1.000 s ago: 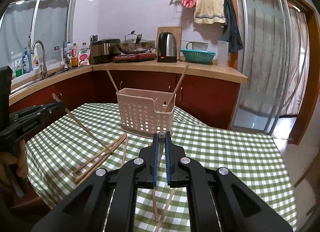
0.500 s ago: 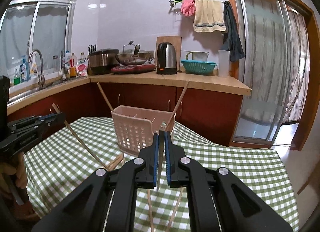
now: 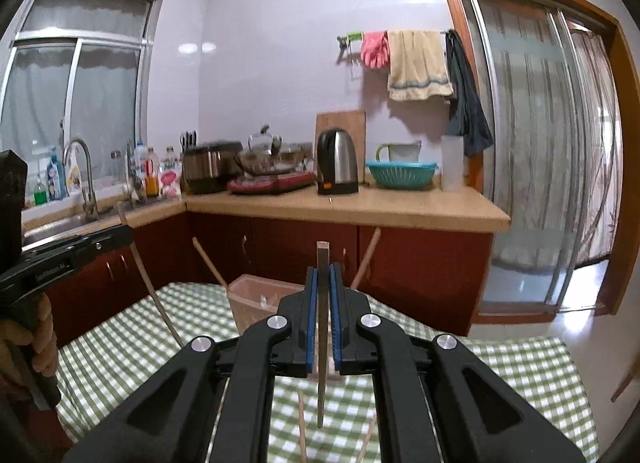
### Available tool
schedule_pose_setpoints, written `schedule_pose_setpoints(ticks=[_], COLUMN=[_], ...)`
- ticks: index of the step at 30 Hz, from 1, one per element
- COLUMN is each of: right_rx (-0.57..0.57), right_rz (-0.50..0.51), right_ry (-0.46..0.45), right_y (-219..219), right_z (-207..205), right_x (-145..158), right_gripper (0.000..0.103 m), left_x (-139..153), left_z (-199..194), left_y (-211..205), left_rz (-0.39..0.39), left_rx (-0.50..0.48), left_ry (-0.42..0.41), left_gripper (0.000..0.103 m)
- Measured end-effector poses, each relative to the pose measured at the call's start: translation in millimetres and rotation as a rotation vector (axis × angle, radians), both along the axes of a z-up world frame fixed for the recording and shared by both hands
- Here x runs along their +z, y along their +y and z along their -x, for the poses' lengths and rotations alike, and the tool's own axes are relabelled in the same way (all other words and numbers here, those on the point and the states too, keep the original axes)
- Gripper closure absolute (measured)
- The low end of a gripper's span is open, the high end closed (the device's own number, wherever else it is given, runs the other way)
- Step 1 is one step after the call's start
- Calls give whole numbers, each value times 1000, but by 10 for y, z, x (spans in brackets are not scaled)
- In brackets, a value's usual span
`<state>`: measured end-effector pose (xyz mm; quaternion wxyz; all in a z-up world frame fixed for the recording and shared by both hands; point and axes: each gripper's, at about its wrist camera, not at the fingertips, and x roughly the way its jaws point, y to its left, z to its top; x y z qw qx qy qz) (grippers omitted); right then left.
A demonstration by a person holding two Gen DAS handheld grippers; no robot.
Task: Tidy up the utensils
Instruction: 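Lift the chopsticks upright with both tools and move them over the caddy, then lower the chopsticks into the caddy and open both tools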
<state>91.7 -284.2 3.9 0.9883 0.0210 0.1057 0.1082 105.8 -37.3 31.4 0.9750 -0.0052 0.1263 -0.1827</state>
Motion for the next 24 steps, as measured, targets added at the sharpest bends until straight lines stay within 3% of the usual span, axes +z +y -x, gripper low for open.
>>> schedule_pose_setpoints(ticks=[9,14,19,24], right_rx=[30,37,35,40], right_rz=[-20,-26,-27,-31], right_ry=[-113,-165,-152,-83], right_y=[31,59,104,158], right_z=[-298,-552,-860,-1111], right_x=[409,591,507,169], right_gripper=[96,96,96,96], left_x=[482,645,511,181], left_z=[-275,-573,-848,-1056], left_y=[-137,-165,-217,-229], left_rz=[-7,5,-2,-23], left_rx=[8,34,47,72], left_ry=[-138,-175,-150,-102], left_gripper=[96,96,96,96])
